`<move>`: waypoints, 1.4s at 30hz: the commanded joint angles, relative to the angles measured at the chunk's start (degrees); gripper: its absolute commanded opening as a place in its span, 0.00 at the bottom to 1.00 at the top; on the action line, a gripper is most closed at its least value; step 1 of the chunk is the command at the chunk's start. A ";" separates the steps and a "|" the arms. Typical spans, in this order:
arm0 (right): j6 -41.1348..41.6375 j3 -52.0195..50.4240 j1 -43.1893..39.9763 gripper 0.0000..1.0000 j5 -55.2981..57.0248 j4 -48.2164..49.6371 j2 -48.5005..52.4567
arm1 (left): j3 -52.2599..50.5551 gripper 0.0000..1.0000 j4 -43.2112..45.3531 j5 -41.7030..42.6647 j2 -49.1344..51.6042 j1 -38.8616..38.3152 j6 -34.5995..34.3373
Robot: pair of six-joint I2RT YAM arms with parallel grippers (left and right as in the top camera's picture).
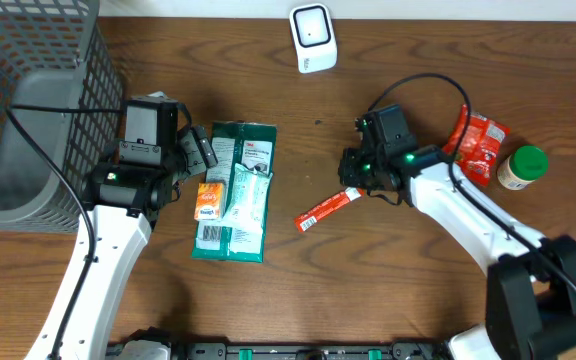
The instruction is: Scan the item barcode
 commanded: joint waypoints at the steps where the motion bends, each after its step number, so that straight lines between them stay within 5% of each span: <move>1: -7.13 0.17 0.48 0.16 2.25 2.27 3.76 | 0.24 0.84 0.00 -0.55 0.22 0.24 0.50; 9: -10.75 0.20 0.79 0.07 4.17 3.54 8.17 | 0.24 0.84 0.00 -0.55 0.22 0.24 0.50; 28: -11.32 2.27 -0.57 0.09 -1.90 -31.19 7.23 | 0.24 0.85 0.00 -0.55 0.22 0.24 0.50; 33: -20.04 10.01 -0.55 0.16 -1.81 -37.40 6.88 | 0.24 0.84 0.00 -0.55 0.22 0.24 0.50; 37: -24.37 11.61 -0.55 0.31 -1.79 -35.98 6.91 | 0.24 0.84 0.00 -0.55 0.22 0.24 0.50; 42: -31.17 9.66 0.20 0.24 -1.81 -33.90 7.02 | 0.24 0.84 0.02 -0.55 0.22 0.24 0.50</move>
